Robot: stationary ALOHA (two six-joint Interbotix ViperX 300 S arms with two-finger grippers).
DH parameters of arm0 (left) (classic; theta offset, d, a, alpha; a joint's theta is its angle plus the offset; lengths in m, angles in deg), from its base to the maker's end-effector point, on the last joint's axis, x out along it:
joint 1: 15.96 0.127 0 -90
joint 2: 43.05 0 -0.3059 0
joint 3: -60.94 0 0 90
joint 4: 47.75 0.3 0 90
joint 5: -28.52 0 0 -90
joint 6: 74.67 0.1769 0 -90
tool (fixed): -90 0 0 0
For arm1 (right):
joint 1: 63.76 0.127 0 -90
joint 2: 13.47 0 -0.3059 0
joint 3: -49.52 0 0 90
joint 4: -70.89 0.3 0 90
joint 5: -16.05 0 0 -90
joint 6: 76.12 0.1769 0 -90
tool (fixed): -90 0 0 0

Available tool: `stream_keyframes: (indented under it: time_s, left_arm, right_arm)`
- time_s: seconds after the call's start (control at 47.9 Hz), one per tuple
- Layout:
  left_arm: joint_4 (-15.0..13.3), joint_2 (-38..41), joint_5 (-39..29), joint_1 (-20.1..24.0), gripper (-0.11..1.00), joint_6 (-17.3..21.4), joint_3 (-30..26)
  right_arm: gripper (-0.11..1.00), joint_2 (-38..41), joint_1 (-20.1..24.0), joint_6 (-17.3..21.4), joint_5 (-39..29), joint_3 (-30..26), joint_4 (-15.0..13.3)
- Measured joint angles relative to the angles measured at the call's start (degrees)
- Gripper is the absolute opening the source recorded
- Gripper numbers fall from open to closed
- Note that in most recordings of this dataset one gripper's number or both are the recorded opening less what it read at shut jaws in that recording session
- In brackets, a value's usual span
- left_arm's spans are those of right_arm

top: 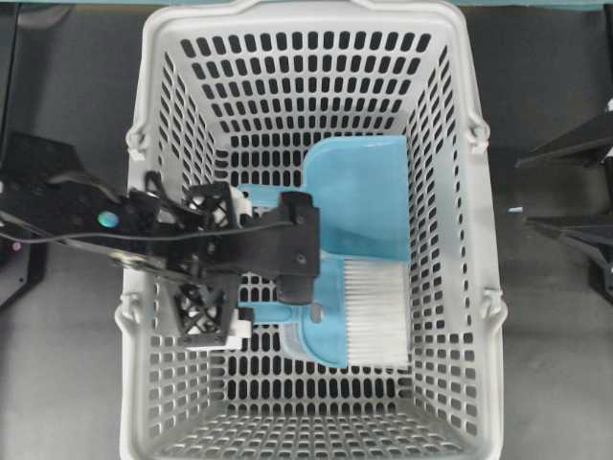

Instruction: Pick up the hand brush from the shopping basket with the left arm.

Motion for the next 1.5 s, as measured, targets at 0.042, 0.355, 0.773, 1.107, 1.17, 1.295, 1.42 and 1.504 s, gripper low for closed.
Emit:
stream_keyframes:
  time_s: [0.042, 0.355, 0.773, 1.107, 1.17, 1.295, 1.42, 1.504]
  left_arm:
    - [0.0, 0.9, 0.5, -0.2, 0.91, -0.1, 0.0]
    - [0.0, 5.7, 4.9, -0.9, 0.91, -1.4, 0.9]
    - [0.0, 11.8, 11.2, -1.1, 0.91, -2.1, 4.4]
    - [0.0, 12.3, 12.1, -1.1, 0.91, -1.8, 4.0]
    - [-0.1, 12.3, 12.3, -1.1, 0.91, -1.8, 4.0]
    - [-0.1, 12.4, 12.8, -1.1, 0.87, -1.8, 4.0]
    - [0.0, 12.4, 12.8, -1.4, 0.61, -1.6, 3.9]
    - [0.0, 12.4, 12.8, -2.2, 0.35, -1.4, 3.8]
  right_arm:
    - [0.74, -0.1, 0.0, 0.0, 0.0, -0.1, 0.0]
    - [0.74, -0.2, 0.0, 0.0, -0.1, -0.1, 0.0]
    - [0.74, -0.2, 0.0, 0.0, -0.2, 0.0, 0.0]
    - [0.74, -0.2, 0.0, 0.1, -0.2, 0.1, 0.0]
    - [0.74, -0.2, 0.0, 0.1, -0.1, 0.2, 0.0]
    - [0.74, -0.2, 0.0, 0.0, -0.2, 0.2, 0.0]
    - [0.74, -0.2, 0.0, 0.1, -0.2, 0.4, 0.0]
    - [0.74, -0.2, 0.0, 0.1, -0.2, 0.7, 0.0]
